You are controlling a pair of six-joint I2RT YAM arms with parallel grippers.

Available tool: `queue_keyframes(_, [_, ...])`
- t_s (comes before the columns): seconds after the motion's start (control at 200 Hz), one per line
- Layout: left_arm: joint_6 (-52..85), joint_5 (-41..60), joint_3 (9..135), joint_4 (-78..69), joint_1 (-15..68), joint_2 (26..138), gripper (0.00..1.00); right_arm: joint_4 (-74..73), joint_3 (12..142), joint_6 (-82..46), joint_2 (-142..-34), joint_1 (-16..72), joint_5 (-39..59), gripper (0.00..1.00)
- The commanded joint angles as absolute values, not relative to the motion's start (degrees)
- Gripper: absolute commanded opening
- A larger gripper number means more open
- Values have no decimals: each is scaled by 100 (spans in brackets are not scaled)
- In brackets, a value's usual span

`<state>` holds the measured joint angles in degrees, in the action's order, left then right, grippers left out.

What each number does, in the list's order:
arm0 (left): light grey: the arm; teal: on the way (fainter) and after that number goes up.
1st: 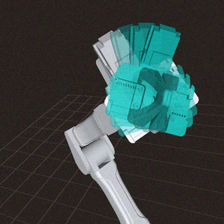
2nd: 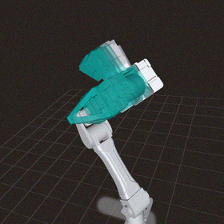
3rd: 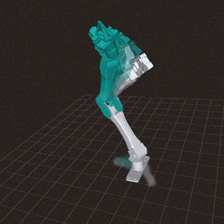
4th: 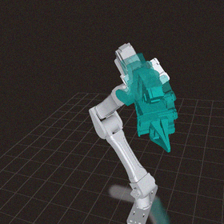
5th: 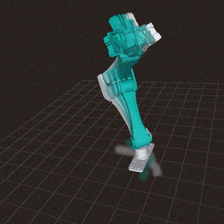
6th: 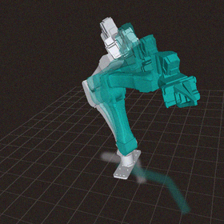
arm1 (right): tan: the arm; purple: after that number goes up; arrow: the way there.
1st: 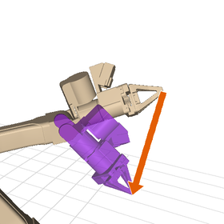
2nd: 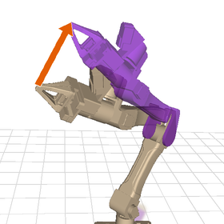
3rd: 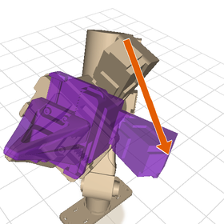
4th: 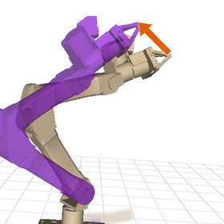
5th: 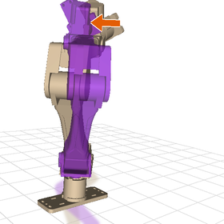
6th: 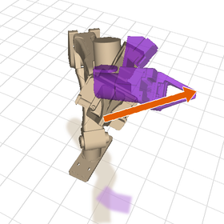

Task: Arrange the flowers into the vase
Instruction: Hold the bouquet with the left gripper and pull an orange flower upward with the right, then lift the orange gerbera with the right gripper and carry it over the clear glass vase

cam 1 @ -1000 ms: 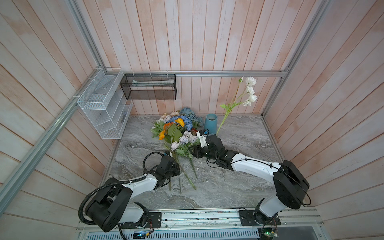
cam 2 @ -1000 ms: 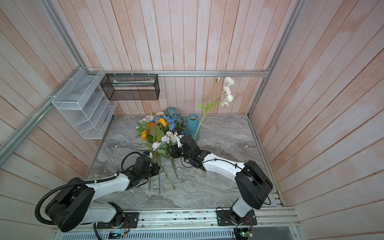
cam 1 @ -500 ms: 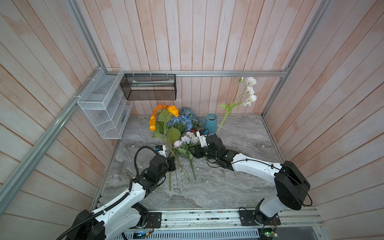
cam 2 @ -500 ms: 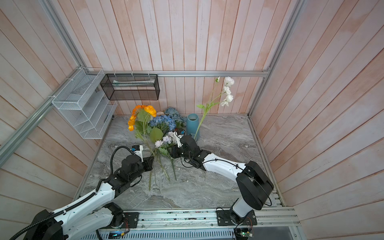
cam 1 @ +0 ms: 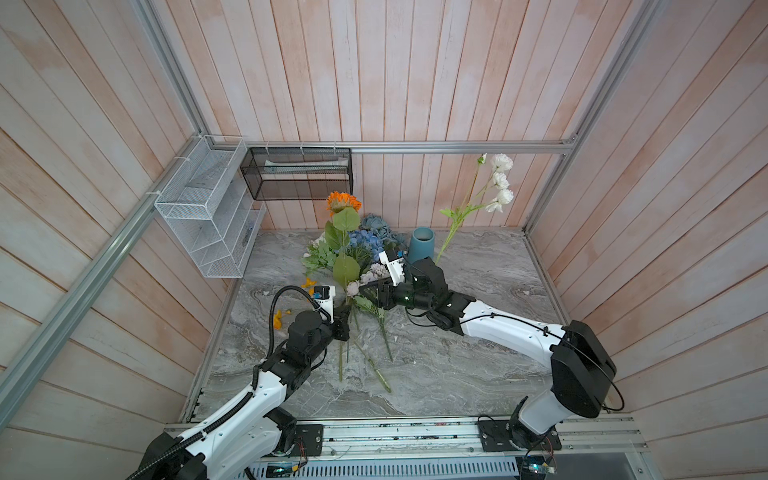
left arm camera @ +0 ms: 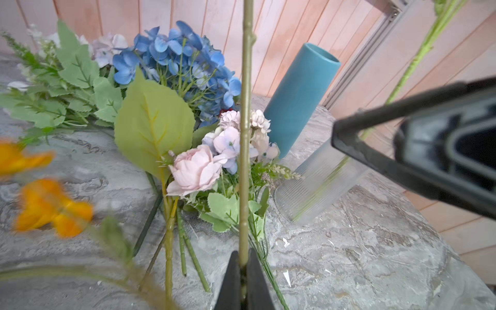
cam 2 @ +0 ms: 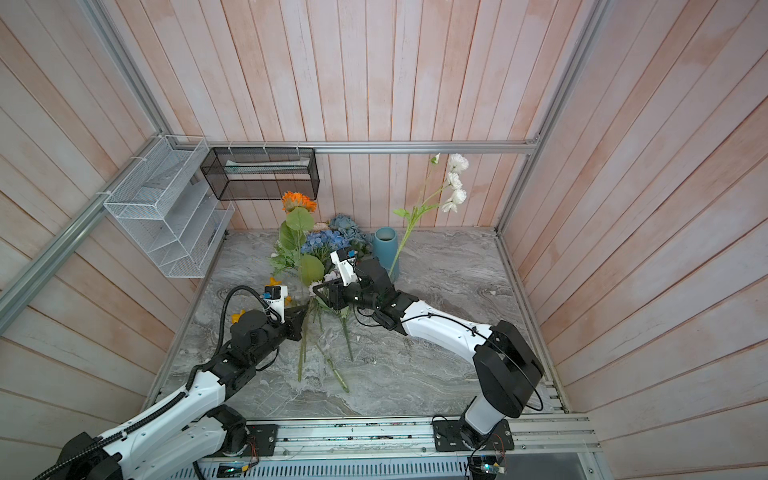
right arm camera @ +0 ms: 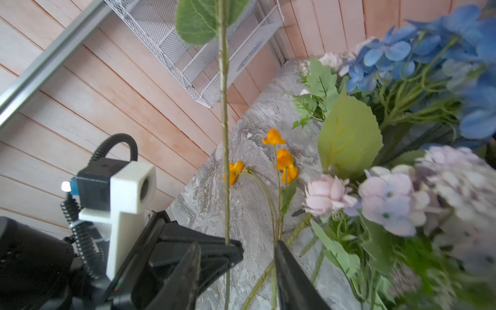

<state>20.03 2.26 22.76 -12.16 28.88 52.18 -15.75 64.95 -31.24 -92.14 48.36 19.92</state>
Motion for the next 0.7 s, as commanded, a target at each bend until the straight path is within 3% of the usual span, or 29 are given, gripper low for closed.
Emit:
queue_keyframes(0.0, [1629,561,2250,-1611,2865,5196,0,-1924,6776,-3150,-9446,4878,2424,45])
queue_keyframes(0.44, [1676,1011,2241,-1909,2882,4854,0,-2187,7260,-3311,-9851,4880,2669,37])
queue_keyframes(0.695, [1727,1024,2223,-1890,2909,4785,0,-2342,7227,-3385,-9883,4884,2789,2])
